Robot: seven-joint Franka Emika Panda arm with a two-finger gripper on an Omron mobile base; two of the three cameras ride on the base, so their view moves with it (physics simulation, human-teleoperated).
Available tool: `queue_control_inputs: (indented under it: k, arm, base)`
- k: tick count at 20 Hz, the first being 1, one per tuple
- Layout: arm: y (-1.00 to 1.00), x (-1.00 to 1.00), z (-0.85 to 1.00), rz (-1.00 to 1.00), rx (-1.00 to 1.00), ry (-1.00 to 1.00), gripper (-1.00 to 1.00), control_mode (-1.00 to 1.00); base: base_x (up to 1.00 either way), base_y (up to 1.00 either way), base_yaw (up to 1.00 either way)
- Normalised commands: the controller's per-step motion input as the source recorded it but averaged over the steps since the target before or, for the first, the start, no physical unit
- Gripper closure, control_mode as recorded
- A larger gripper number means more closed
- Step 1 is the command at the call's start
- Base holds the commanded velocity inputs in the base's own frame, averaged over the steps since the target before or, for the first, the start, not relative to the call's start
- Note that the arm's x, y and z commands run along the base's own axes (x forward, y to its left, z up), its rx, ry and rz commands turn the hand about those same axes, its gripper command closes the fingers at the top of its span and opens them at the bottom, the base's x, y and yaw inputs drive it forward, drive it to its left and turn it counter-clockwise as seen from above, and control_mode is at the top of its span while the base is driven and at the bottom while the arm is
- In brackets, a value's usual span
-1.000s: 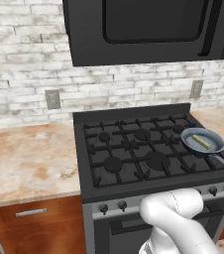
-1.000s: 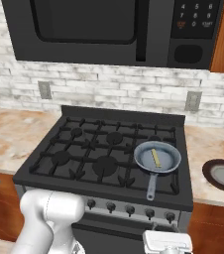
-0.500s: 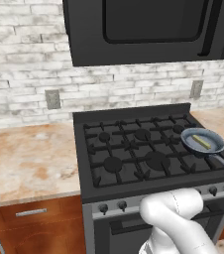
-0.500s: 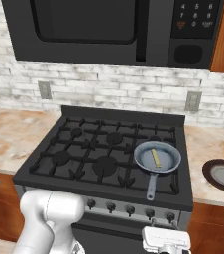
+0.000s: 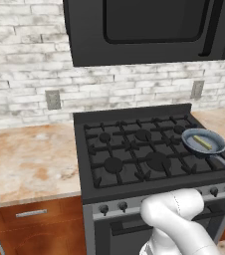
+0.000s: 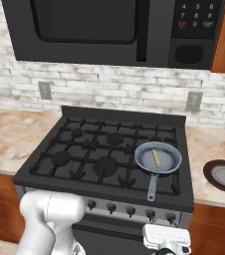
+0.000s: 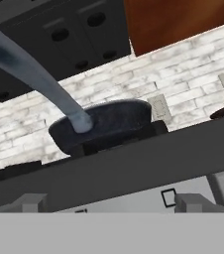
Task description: Pick up the butter stick and place it in the pan. Then turn on the burner for the pan.
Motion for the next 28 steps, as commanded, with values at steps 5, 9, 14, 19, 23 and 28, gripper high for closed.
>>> queue_control_inputs:
  k: [5, 9, 14, 19, 23, 28]
  arm:
    - [-0.06, 0.0, -0.03, 0.0, 0.0, 0.0, -1.0, -1.0]
    - [-0.08, 0.0, -0.05, 0.0, 0.0, 0.0, -1.0, -1.0]
    - [-0.06, 0.0, -0.09, 0.0, 0.0, 0.0, -1.0, -1.0]
    - [0.0, 0.01, -0.08, -0.02, 0.01, 0.0, -1.0, -1.0]
    - [0.0, 0.07, -0.02, -0.07, 0.02, 0.0, -1.0, -1.0]
    - [0.0, 0.1, 0.0, -0.06, 0.0, 0.0, -1.0, -1.0]
  base:
    - [0.0, 0.0, 0.0]
    - [0.0, 0.0, 0.0]
    - [0.0, 0.0, 0.0]
    - [0.0, 0.0, 0.0]
    - [0.0, 0.0, 0.0]
    - [0.0, 0.0, 0.0]
